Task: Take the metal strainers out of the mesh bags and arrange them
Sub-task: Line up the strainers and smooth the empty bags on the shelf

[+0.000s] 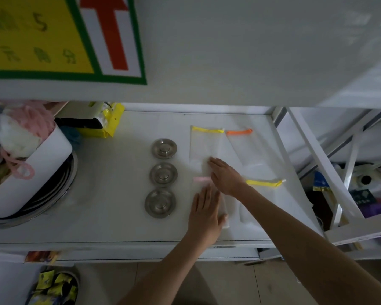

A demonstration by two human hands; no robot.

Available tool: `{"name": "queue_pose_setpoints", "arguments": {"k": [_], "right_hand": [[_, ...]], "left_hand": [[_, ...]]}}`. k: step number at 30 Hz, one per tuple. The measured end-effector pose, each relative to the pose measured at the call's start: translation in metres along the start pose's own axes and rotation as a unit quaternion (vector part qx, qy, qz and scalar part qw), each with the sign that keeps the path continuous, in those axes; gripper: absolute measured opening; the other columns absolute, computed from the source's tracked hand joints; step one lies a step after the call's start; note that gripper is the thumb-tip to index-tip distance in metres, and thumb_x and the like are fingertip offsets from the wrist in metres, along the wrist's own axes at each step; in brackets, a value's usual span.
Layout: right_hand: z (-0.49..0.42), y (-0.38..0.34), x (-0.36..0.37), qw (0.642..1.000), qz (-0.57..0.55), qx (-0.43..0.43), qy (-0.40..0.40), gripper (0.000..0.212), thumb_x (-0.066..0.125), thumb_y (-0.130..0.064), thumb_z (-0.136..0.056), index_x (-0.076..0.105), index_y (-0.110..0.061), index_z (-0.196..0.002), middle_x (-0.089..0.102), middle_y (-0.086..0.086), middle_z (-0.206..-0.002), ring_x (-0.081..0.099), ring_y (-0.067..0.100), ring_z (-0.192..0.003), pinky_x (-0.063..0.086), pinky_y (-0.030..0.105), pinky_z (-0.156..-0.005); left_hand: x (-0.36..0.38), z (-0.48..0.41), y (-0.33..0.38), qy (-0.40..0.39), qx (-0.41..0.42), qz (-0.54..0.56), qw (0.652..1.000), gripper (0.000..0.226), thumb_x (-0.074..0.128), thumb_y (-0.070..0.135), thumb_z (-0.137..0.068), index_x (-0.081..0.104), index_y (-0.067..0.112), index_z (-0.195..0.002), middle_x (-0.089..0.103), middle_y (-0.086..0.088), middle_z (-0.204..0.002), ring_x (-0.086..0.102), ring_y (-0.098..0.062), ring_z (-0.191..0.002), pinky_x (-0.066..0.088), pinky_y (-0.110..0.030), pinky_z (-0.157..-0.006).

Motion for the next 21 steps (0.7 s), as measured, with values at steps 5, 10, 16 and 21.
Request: {"name": "queue_pose_setpoints", "arguments": {"k": [5, 10, 16, 21], "right_hand": [[0.010, 0.008, -0.006, 1.000, -0.011, 0.000, -0.001, 0.053, 0.039, -0.016, -0.097, 0.031, -0.011, -0.149, 0.027, 0.001, -0.159, 0.025, 0.017, -0.147, 0.024, 0.030, -0.119], [0.015, 0.011, -0.011, 1.000, 0.001, -0.005, -0.004, 0.052, 0.040, -0.016, -0.097, 0.033, -0.013, -0.149, 0.030, -0.001, -0.158, 0.030, 0.017, -0.145, 0.027, 0.030, -0.116], [0.015, 0.016, -0.016, 0.999, -0.016, -0.009, 0.033, 0.053, 0.038, -0.012, -0.095, 0.034, -0.016, -0.148, 0.027, 0.002, -0.160, 0.029, 0.022, -0.145, 0.028, 0.035, -0.117], [-0.003, 0.014, -0.005, 1.000, 0.017, -0.018, -0.014, 0.057, 0.036, -0.024, -0.097, 0.020, -0.030, -0.152, 0.015, 0.002, -0.163, 0.017, 0.024, -0.149, 0.025, 0.042, -0.120]], "left_hand": [[-0.002, 0.001, -0.001, 0.015, 0.004, 0.036, 0.999, 0.074, 0.030, 0.053, -0.088, 0.029, 0.010, -0.149, 0.029, -0.017, -0.156, 0.029, -0.032, -0.144, 0.017, -0.049, -0.115], [0.002, 0.001, -0.005, 0.006, 0.017, 0.012, 1.000, 0.072, 0.034, 0.054, -0.089, 0.037, 0.009, -0.146, 0.039, -0.018, -0.151, 0.037, -0.035, -0.140, 0.030, -0.055, -0.110], [-0.003, 0.006, -0.003, 0.031, 0.031, -0.017, 0.999, 0.072, 0.014, 0.058, -0.096, 0.035, 0.012, -0.147, 0.038, -0.017, -0.152, 0.033, -0.033, -0.141, 0.016, -0.048, -0.113], [0.001, 0.015, 0.005, 0.036, 0.033, -0.005, 0.999, 0.071, 0.009, 0.055, -0.096, 0.035, 0.014, -0.147, 0.036, -0.016, -0.154, 0.033, -0.032, -0.142, 0.018, -0.050, -0.114]]}}
Point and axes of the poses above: each hand's wrist, its own z-axis away from the middle knuckle, its own x-axis out of the palm, y = z × x, the point moved 8 cm from there along -z, towards the middle knuckle
